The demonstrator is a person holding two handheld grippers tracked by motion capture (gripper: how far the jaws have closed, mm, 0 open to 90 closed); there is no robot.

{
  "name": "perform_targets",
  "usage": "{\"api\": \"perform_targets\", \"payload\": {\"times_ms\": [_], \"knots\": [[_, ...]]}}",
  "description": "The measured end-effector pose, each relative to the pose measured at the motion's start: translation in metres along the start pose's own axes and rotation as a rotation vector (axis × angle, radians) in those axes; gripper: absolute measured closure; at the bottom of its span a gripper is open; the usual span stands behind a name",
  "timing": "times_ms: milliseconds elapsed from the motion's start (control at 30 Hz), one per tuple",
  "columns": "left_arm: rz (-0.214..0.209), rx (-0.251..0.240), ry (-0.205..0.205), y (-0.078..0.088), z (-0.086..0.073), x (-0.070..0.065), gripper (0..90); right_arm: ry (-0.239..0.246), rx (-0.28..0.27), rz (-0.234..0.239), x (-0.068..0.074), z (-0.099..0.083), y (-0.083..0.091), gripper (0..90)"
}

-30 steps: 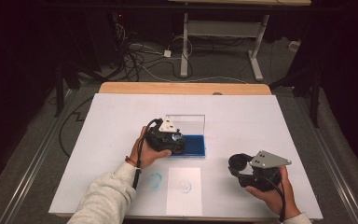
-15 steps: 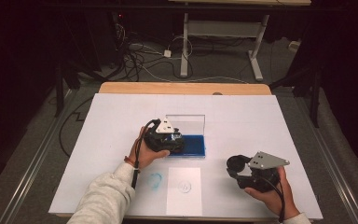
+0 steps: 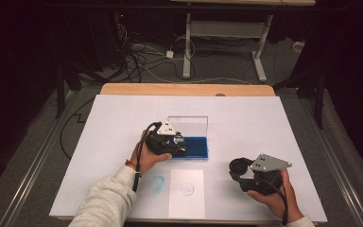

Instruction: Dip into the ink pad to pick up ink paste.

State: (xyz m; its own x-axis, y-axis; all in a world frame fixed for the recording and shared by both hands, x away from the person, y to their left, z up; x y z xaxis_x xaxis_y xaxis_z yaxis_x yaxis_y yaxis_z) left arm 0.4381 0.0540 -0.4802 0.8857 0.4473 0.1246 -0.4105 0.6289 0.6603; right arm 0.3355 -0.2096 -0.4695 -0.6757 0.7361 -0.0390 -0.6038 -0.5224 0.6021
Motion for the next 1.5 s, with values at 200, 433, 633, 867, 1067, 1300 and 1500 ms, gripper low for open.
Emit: {"api": "perform_targets", "payload": {"times_ms": [200,433,633,867,1067,1300,1500], "knots": [[-0.008,0.04,0.0,0.0012,0.0018,-0.0002,54.6,-0.003,-0.001,-0.001,-0.0008,0.0001,-0.0001,38.5],[-0.004,0.045,0.01,0.0008,0.002,-0.001,54.5,-0.025,-0.006,0.016,-0.0011,0.0,-0.0001,38.4],[-0.01,0.029,0.025,-0.0015,0.0021,0.0011,54.5,-0.021,-0.007,0.019,-0.0001,0.0005,0.001,38.4],[0.013,0.04,0.01,0.0002,0.0007,-0.0017,54.6,-0.028,-0.005,0.02,-0.0014,-0.0001,0.001,38.4],[0.019,0.046,0.009,0.0001,0.0009,-0.0029,54.5,-0.024,-0.006,0.015,-0.0016,0.0,0.0019,38.4],[0.014,0.051,0.02,0.0002,0.0009,-0.0027,54.6,-0.019,-0.011,0.004,-0.0024,0.0012,0.0038,38.4],[0.026,0.057,0.017,-0.0001,0.0014,-0.0033,54.5,-0.028,-0.028,-0.008,-0.0049,0.0021,0.0079,38.5]]}}
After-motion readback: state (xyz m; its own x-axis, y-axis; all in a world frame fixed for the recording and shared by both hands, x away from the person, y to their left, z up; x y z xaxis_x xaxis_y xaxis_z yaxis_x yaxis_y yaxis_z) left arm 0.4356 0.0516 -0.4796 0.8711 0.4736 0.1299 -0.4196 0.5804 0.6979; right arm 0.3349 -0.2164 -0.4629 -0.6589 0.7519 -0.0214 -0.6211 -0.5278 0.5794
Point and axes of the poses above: each handheld gripper's, and its own axes: y roughly backward along the jaws, z roughly out of its top, x roughly to its left, the point moved 6 cm from there along -y, roughly forward along the jaws, and after that the axes turned 7 degrees about -y, right-handed, at the moved point
